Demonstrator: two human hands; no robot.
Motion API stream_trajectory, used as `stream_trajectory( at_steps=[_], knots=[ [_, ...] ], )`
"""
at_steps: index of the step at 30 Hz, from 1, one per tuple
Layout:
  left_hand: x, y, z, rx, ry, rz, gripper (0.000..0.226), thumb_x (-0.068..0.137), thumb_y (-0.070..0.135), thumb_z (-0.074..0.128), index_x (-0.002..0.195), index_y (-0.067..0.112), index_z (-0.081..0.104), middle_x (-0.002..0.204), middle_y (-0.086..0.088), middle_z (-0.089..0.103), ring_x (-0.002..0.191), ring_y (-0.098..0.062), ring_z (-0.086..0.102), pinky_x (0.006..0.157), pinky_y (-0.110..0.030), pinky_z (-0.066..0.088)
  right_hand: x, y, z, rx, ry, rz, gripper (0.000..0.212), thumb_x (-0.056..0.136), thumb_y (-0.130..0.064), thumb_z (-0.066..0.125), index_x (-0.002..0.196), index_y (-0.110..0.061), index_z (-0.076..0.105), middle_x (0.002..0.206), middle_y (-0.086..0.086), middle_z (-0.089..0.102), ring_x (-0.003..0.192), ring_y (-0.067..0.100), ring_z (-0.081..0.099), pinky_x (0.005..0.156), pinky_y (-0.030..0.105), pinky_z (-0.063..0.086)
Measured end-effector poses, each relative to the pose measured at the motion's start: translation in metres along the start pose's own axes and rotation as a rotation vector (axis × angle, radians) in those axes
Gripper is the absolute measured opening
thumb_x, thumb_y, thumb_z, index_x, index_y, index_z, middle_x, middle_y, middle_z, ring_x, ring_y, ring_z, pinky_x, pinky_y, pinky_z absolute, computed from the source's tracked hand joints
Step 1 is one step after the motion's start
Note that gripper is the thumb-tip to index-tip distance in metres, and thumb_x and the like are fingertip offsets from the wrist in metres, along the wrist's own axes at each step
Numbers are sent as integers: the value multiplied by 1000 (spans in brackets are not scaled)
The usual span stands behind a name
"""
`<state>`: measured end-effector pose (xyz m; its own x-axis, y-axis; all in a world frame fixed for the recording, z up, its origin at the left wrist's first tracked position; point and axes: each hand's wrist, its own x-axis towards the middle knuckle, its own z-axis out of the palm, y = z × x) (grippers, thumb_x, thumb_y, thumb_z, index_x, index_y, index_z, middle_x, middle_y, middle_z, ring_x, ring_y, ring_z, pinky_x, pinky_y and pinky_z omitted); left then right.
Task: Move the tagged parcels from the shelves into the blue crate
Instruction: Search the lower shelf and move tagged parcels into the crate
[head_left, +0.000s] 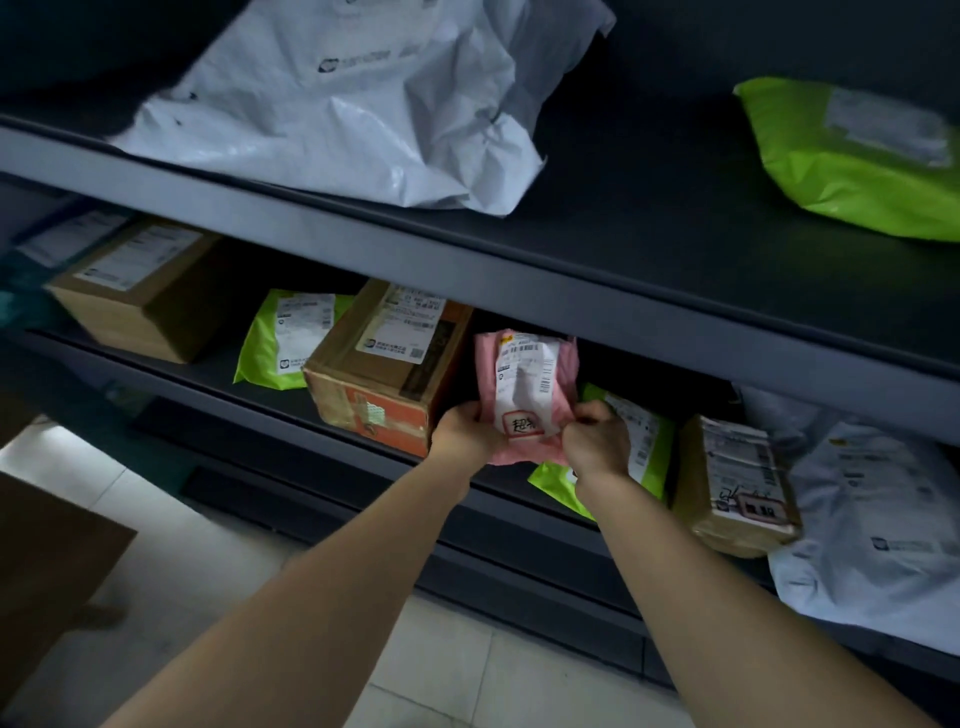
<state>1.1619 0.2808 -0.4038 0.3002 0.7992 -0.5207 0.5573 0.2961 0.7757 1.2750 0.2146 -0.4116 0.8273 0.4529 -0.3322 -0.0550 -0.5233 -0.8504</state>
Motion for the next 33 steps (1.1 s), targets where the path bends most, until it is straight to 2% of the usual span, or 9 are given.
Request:
stream_trajectory(
  at_steps=[2,4,6,9,14,19,23,28,33],
  knots=[
    [-6,4,-1,-100,17,16,50,76,8,72,125,11,60,118,-5,66,111,-24,59,91,-24,47,-3,-3,-2,43,27,-41,20,80,-3,53,83,-20,64,97,9,69,93,31,64,79,43,56],
    [-16,9,-3,-211,19,63,37,82,10,68,118,10,61,106,-3,68,95,-20,64,77,-22,53,-7,-8,-4,111,32,-82,20,82,-2,56,75,-21,61,94,9,69,92,30,64,76,39,54],
    [-30,14,-9,-220,70,148,16,88,13,63,103,12,60,88,2,64,76,-12,60,60,-15,48,-12,-16,-6,181,17,-109,23,86,-6,60,73,-24,59,97,8,68,91,27,64,73,32,52],
    [-47,21,-24,-218,176,240,15,89,8,60,100,18,61,89,3,64,87,-20,62,67,-24,50,-22,-29,-8,247,-23,-161,21,90,-9,61,76,-25,60,97,7,68,90,24,66,72,30,53],
    [-69,28,-65,-313,273,211,38,88,-3,59,123,13,58,100,3,64,88,-17,64,57,-18,53,-52,-55,-2,298,-137,-234,12,91,-6,59,94,-17,62,91,1,66,78,13,61,55,15,46],
    [-88,7,-111,-341,300,191,36,86,0,67,119,8,58,92,3,67,69,-11,65,56,-21,55,-85,-73,18,321,-317,-264,20,85,3,56,94,-14,60,83,2,64,69,12,58,58,18,48],
    [-109,-19,-146,-377,377,168,35,87,3,67,119,11,58,97,1,67,75,-11,67,52,-15,51,-118,-80,42,301,-431,-328,12,85,-8,67,94,-13,62,84,2,66,73,14,62,61,20,49],
    [-145,-60,-194,-427,504,156,32,86,6,69,117,10,63,98,3,69,89,-14,68,70,-24,55,-173,-83,83,185,-577,-426,8,87,-16,69,87,-20,62,91,1,68,82,15,66,67,24,53],
    [-194,-106,-244,-511,602,102,26,90,14,66,115,13,62,89,6,66,75,-8,66,61,-22,56,-244,-86,119,127,-694,-499,14,86,-7,68,79,-14,58,79,-3,63,67,5,59,45,6,40]
  ],
)
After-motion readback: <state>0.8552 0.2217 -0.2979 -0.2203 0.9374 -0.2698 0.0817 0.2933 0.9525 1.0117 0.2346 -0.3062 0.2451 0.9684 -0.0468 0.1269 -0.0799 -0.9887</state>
